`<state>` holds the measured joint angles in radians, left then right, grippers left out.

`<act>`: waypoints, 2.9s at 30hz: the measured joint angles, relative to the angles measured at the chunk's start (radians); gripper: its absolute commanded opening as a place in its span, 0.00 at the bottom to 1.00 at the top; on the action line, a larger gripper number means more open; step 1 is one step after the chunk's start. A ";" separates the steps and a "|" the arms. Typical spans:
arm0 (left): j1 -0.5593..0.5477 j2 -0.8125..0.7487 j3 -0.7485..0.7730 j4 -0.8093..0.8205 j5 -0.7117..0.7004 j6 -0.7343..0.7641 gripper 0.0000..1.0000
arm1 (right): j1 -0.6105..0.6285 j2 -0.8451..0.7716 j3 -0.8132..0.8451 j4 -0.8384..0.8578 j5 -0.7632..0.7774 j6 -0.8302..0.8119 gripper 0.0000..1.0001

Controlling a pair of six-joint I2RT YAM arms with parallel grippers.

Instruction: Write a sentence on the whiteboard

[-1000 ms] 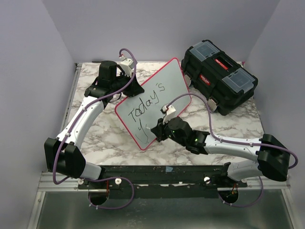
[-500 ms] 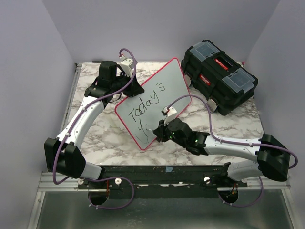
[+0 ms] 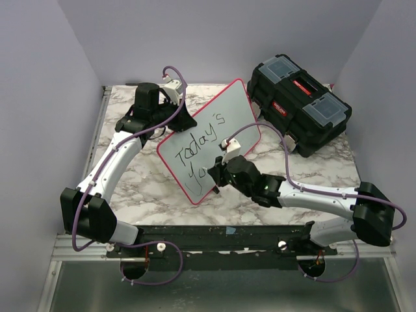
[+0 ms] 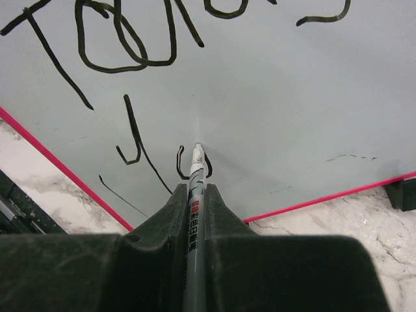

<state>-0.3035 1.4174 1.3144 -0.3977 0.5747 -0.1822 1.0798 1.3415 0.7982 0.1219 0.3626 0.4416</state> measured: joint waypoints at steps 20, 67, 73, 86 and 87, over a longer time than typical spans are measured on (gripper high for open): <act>0.000 0.000 0.000 0.000 0.000 0.000 0.00 | 0.000 0.006 0.012 0.021 -0.063 -0.023 0.01; 0.000 0.000 0.002 -0.001 0.000 -0.003 0.00 | -0.002 -0.019 -0.039 0.124 0.073 -0.069 0.01; 0.000 0.000 0.002 -0.001 0.000 -0.003 0.00 | -0.002 -0.019 -0.055 0.125 0.068 -0.067 0.01; 0.000 0.002 0.003 -0.002 0.000 -0.003 0.00 | -0.002 -0.025 -0.108 0.124 0.066 -0.044 0.01; 0.000 0.003 0.003 -0.002 0.000 -0.002 0.00 | -0.002 -0.025 -0.111 0.124 0.066 -0.042 0.01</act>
<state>-0.3035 1.4200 1.3174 -0.3992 0.5751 -0.1844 1.0782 1.3163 0.6872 0.2455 0.4286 0.3992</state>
